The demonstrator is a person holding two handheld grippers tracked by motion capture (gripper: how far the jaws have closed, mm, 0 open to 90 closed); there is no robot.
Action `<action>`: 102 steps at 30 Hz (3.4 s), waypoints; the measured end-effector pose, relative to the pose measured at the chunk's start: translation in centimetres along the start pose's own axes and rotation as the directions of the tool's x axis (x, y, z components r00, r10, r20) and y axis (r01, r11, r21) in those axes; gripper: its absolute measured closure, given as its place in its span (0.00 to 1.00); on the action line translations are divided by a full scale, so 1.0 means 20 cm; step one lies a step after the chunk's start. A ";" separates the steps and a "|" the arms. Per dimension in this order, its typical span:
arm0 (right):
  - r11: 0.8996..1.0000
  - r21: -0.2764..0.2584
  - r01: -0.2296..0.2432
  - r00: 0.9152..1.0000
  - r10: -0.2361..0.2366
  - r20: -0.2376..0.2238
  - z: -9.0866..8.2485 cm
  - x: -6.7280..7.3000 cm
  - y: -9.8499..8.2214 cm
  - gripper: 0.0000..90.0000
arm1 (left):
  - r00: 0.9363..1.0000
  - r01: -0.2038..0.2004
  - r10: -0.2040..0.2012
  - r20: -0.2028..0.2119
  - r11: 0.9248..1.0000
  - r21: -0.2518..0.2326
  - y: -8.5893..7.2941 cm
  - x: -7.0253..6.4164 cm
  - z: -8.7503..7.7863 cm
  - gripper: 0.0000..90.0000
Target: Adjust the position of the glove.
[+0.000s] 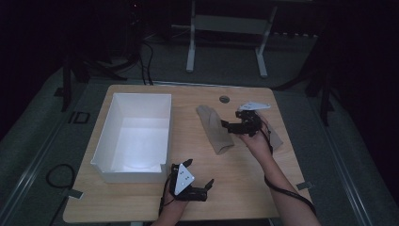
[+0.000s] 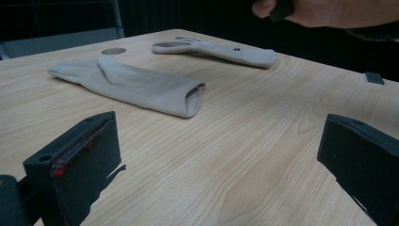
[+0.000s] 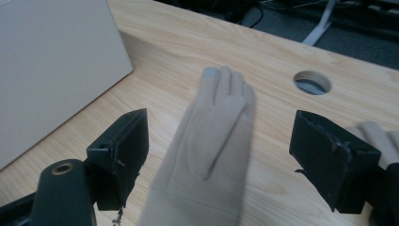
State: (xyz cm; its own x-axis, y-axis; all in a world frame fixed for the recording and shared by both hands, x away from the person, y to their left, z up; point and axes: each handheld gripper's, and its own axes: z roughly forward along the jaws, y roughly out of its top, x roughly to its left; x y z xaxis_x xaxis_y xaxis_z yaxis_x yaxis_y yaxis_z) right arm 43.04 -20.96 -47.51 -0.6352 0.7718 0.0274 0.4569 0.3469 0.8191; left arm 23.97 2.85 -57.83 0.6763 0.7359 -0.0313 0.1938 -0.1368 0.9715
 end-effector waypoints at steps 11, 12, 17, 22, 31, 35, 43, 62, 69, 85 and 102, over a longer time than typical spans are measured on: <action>0.997 0.061 0.037 0.999 -0.039 0.020 0.19 0.00 -0.02 0.37 | 1.000 0.010 -0.010 0.008 1.000 -0.004 0.00 0.00 0.00 0.00; 0.996 0.076 0.039 0.999 -0.041 0.022 0.22 0.00 -0.02 0.40 | 1.000 0.007 -0.007 0.007 1.000 -0.004 0.00 0.00 0.00 0.00; 0.995 0.095 0.016 1.000 -0.019 0.023 0.29 -0.01 -0.04 0.44 | 1.000 0.014 -0.014 0.011 1.000 -0.005 0.00 0.00 0.00 0.00; 0.994 0.109 0.026 0.999 -0.029 0.026 0.37 -0.01 -0.06 0.49 | 1.000 0.015 -0.015 0.011 1.000 -0.006 0.00 0.00 0.00 0.00; 0.994 0.111 0.008 0.999 -0.012 0.034 0.44 -0.03 -0.10 0.57 | 1.000 0.017 -0.017 0.011 1.000 -0.006 0.00 0.00 0.00 0.00; 0.989 0.147 0.013 0.999 -0.020 0.048 0.48 -0.03 -0.13 0.63 | 1.000 0.020 -0.020 0.010 1.000 -0.006 0.00 0.01 0.00 0.00; 0.985 0.169 0.036 0.997 -0.047 0.062 0.52 -0.02 -0.17 0.71 | 1.000 0.024 -0.024 0.014 1.000 -0.006 0.00 0.01 0.00 0.00; 0.988 0.042 -0.149 0.984 0.144 0.104 0.29 0.04 -0.06 0.90 | 0.999 0.035 -0.035 0.022 0.999 -0.004 0.00 0.01 0.00 0.00; 0.983 -0.042 -0.180 0.973 0.184 0.138 0.07 0.10 -0.01 0.90 | 0.999 0.027 -0.027 0.018 1.000 -0.004 0.00 0.01 0.00 0.00; 0.967 -0.062 -0.245 0.946 0.253 0.201 -0.20 0.23 -0.18 0.90 | 1.000 0.018 -0.018 0.015 1.000 -0.002 0.00 0.01 0.00 0.00; 0.944 0.039 -0.327 0.921 0.309 0.237 0.04 0.26 -0.46 0.88 | 1.000 0.012 -0.012 0.016 1.000 -0.004 0.00 0.00 0.00 0.00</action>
State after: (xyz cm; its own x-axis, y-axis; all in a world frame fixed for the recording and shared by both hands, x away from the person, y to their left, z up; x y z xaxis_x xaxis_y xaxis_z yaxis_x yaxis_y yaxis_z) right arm 35.96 -19.75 -55.35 -0.2961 0.9445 0.1422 0.6635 0.0963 0.7419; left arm 24.04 2.87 -57.83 0.6850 0.7270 -0.0468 0.1995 -0.1254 0.9718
